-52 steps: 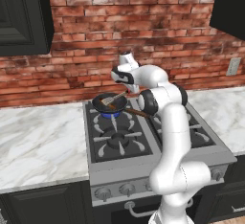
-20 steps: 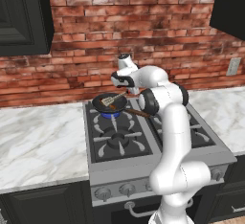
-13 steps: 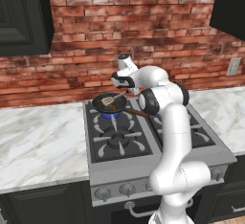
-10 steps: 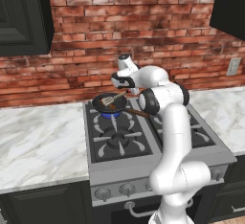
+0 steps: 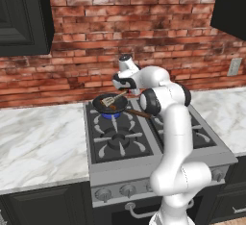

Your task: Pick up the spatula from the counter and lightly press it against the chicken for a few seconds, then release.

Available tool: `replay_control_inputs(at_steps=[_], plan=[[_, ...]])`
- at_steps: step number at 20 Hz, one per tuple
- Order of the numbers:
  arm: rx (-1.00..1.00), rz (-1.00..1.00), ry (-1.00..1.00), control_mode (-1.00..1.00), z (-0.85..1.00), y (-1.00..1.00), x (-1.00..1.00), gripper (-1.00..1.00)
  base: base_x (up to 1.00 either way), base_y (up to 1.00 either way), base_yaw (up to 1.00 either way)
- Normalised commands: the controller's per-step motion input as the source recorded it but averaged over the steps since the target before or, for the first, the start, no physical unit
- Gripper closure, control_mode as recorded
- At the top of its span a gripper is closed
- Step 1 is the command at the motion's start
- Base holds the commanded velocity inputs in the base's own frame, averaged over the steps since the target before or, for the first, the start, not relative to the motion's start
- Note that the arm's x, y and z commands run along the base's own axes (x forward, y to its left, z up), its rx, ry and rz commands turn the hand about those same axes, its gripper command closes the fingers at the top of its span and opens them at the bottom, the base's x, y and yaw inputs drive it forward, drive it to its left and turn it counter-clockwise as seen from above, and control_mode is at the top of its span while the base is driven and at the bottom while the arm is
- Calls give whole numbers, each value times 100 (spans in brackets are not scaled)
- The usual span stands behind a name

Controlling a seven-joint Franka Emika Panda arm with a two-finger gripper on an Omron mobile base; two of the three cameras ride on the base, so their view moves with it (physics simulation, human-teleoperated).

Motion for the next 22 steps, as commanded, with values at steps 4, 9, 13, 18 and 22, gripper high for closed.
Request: replay_control_inputs(at_steps=[4,9,13,18,22], plan=[[0,0,-3,-100,3,0,-1,100,0,0,0],[2,0,-6,-100,42,0,-14,100,0,0,0],[8,0,-6,-100,65,0,-26,100,0,0,0],[4,0,-14,-100,35,-1,-53,100,0,0,0],[2,0,-22,-100,4,0,-74,100,0,0,0]])
